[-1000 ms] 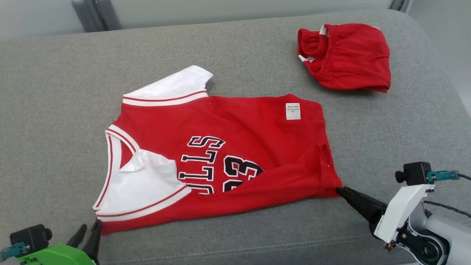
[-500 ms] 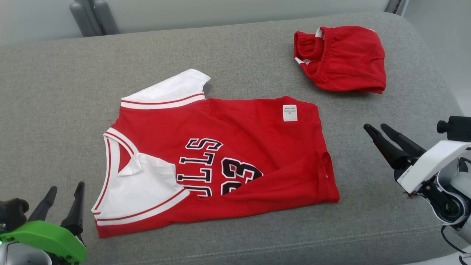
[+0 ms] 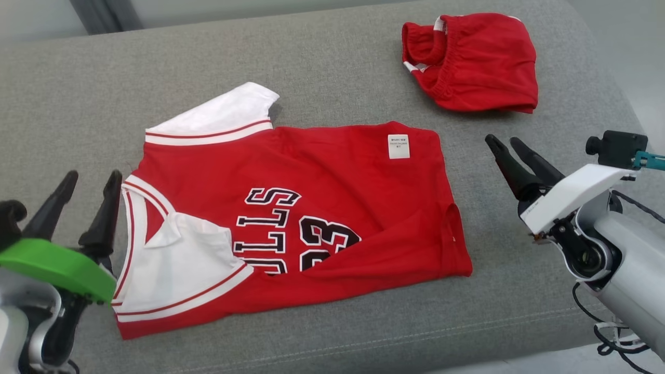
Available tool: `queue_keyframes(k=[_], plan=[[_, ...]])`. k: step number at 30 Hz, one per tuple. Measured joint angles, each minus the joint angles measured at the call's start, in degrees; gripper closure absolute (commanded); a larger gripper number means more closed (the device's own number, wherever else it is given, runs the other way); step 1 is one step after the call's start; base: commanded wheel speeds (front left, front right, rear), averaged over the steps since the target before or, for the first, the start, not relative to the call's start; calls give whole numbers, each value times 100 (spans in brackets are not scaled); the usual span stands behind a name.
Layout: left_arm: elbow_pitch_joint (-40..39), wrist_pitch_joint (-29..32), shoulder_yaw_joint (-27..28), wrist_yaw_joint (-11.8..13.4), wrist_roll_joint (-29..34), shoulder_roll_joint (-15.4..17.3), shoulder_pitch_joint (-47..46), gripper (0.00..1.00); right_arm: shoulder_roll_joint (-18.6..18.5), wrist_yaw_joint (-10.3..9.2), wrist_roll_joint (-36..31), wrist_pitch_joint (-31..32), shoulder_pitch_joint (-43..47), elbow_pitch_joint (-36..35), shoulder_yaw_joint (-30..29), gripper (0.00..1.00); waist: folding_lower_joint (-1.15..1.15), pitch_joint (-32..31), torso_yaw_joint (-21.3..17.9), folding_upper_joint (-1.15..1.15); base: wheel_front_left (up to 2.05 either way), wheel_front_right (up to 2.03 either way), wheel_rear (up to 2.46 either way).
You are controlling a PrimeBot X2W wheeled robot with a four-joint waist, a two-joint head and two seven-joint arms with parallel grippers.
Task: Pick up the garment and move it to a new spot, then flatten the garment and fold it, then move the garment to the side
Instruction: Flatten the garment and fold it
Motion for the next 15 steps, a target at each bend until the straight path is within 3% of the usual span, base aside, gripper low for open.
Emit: queue_keyframes(k=[9, 15], plan=[[3, 468, -293, -207, -220, -132, -1241, 0, 327, -299, -103, 0, -511, 510, -56, 0, 0, 491, -51, 0, 0, 0, 0], [160, 711, -479, -291, -167, -171, -1898, 0, 512, -348, -356, 85, -1029, 751, 100, 0, 0, 830, 11, 0, 0, 0, 0]])
